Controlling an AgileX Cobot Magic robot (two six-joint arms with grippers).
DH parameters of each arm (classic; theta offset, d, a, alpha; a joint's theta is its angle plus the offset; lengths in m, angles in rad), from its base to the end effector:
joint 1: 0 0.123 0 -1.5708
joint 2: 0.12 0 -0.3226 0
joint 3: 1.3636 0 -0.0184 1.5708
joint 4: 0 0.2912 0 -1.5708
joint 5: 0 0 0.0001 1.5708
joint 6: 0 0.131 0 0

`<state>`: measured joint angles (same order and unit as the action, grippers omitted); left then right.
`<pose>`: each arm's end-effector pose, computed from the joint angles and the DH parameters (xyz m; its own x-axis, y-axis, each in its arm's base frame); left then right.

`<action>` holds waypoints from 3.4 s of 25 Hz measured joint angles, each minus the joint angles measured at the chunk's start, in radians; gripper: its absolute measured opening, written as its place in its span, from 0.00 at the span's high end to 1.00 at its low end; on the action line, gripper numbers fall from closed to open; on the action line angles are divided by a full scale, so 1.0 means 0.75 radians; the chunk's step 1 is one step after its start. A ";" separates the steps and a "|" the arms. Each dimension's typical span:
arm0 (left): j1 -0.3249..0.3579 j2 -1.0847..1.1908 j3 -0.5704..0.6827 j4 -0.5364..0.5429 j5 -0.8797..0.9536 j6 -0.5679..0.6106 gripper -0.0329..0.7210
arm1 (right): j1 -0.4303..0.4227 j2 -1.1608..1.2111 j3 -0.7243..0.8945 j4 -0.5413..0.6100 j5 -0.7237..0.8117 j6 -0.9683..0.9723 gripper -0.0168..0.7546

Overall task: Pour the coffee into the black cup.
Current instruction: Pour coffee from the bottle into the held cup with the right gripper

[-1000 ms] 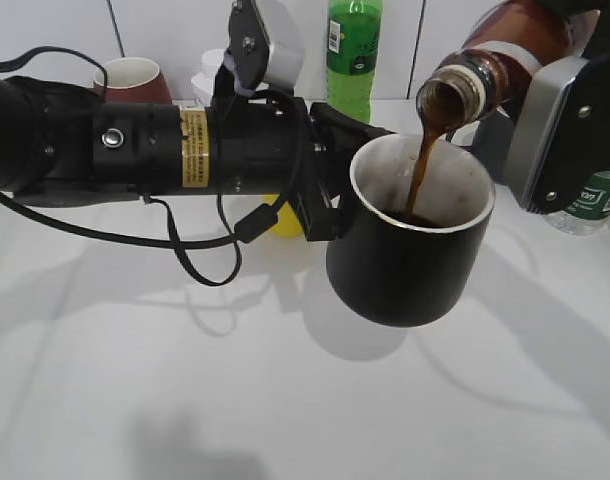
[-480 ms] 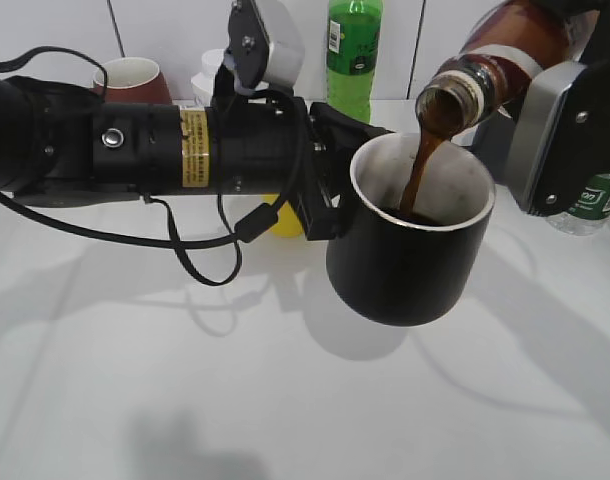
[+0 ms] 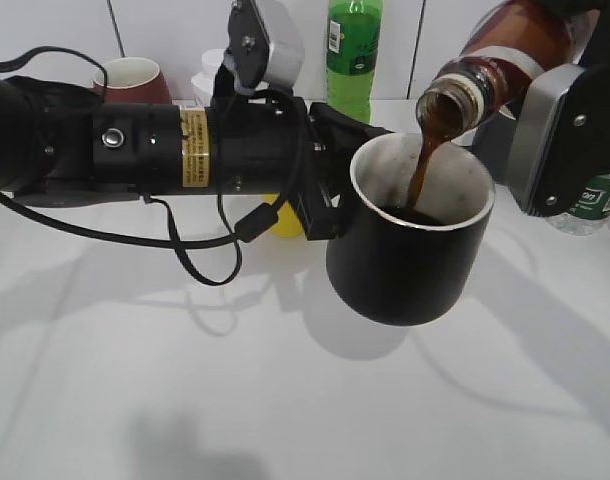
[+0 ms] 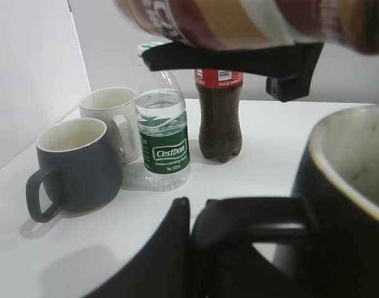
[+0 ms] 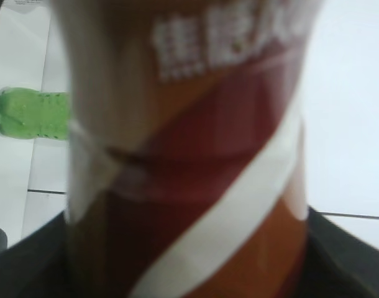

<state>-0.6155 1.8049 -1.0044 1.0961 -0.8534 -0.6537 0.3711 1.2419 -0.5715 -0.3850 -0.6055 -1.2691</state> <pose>0.3076 -0.3250 0.2267 0.0604 0.1853 -0.9808 0.9773 0.1888 0.0959 0.2827 0.1400 0.2919 0.5536 -0.8326 0.0172 -0.0009 -0.0212 -0.9998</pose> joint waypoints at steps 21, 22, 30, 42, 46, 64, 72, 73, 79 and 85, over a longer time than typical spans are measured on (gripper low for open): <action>0.000 0.000 0.000 0.000 0.001 -0.001 0.91 | 0.000 0.000 0.000 0.012 -0.001 -0.065 0.29; 0.000 0.000 0.000 0.000 0.001 -0.001 0.91 | 0.000 0.000 0.000 0.012 -0.001 -0.065 0.29; 0.000 0.000 0.000 0.000 0.001 -0.001 0.91 | 0.000 0.000 0.000 0.012 -0.005 -0.075 0.29; 0.000 0.000 0.000 0.000 0.001 -0.001 0.91 | 0.000 0.000 -0.001 0.056 -0.009 -0.113 0.29; 0.000 0.000 0.000 0.000 0.003 -0.001 0.91 | 0.000 0.000 -0.001 0.090 -0.009 -0.137 0.29; 0.000 0.001 0.000 0.000 0.006 -0.001 0.91 | 0.000 0.000 -0.003 0.116 -0.010 -0.190 0.29; 0.000 0.002 0.000 0.000 0.006 -0.001 0.91 | 0.000 0.000 -0.003 0.116 -0.010 -0.199 0.29; 0.000 0.002 0.000 0.000 0.006 -0.001 0.91 | 0.000 0.000 -0.003 0.116 -0.010 -0.200 0.29; 0.000 0.002 0.000 0.000 0.010 -0.001 0.91 | 0.000 0.000 -0.003 0.116 -0.010 -0.207 0.29; 0.000 0.002 0.000 0.000 0.010 -0.001 0.91 | 0.000 0.000 -0.003 0.116 -0.010 -0.226 0.29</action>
<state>-0.6155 1.8063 -1.0044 1.0961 -0.8457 -0.6544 0.3711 1.2419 -0.5735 -0.2980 -0.6130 -1.4387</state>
